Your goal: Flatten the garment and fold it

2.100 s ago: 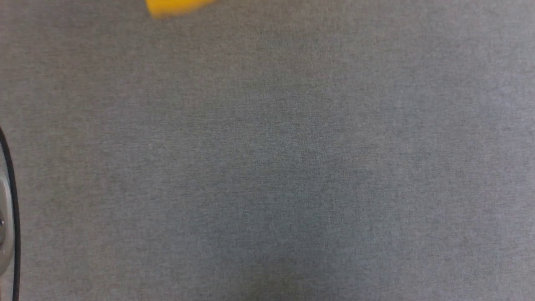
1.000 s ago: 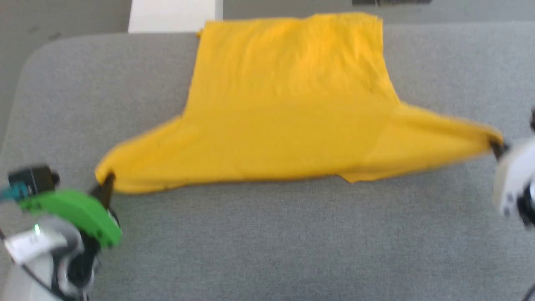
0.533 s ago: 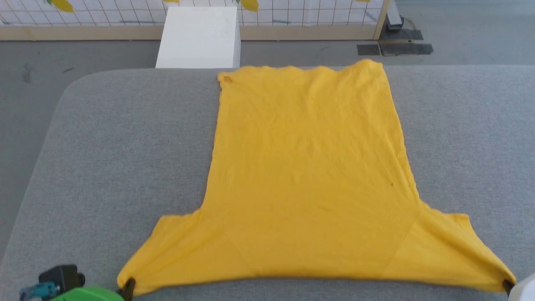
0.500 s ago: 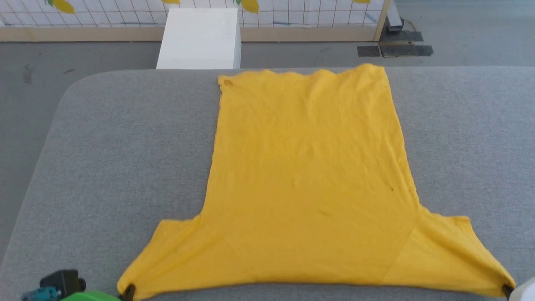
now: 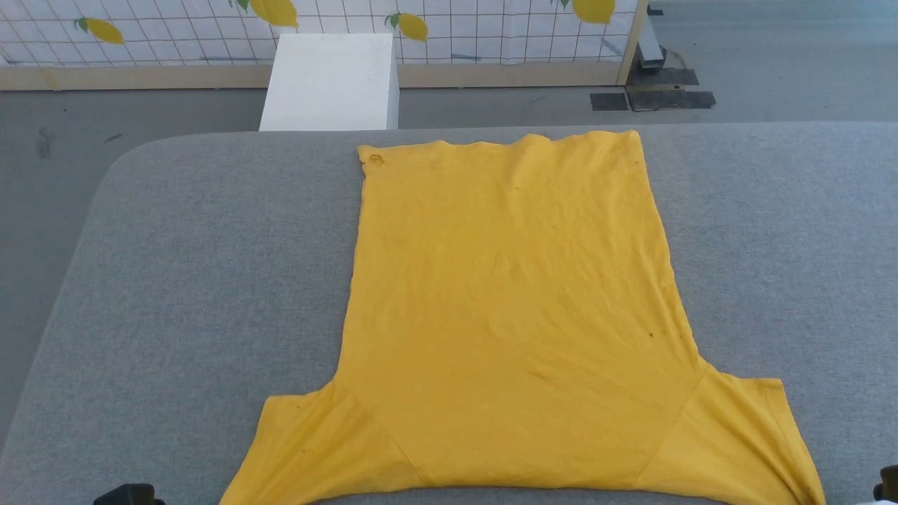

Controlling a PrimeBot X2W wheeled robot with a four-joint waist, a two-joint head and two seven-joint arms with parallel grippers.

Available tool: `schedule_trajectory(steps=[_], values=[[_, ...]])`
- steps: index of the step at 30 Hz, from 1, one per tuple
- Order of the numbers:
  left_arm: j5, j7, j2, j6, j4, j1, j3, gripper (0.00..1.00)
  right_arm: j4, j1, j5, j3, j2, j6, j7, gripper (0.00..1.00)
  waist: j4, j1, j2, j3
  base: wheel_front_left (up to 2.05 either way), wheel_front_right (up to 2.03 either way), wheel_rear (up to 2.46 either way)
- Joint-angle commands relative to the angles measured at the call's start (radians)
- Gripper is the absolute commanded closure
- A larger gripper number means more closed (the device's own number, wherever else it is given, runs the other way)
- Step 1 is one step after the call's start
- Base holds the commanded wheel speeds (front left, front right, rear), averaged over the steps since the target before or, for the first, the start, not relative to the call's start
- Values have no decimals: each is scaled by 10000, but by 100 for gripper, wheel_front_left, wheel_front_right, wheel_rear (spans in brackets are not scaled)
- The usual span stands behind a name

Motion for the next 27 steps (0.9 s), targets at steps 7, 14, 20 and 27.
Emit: schedule_trajectory(steps=[7,14,20,27], values=[[-116,-400,-24,-361,190,-206,64,100,-631,-366,-263,95,94,-15,-505,0,112,1,0,-27,0,0,0],[-51,-754,-49,-578,153,-530,-9,100,-1876,-1528,-605,417,70,-15,-2140,0,377,1,0,216,0,0,0],[145,-997,-115,-702,-73,-982,-246,100,-1359,-3624,-912,603,-299,-15,-3661,0,963,1,0,785,0,0,0],[274,-1367,-315,-813,-557,-1640,-443,100,707,-6942,-1086,667,-1031,-15,-3829,0,1705,1,0,2122,0,0,0]])
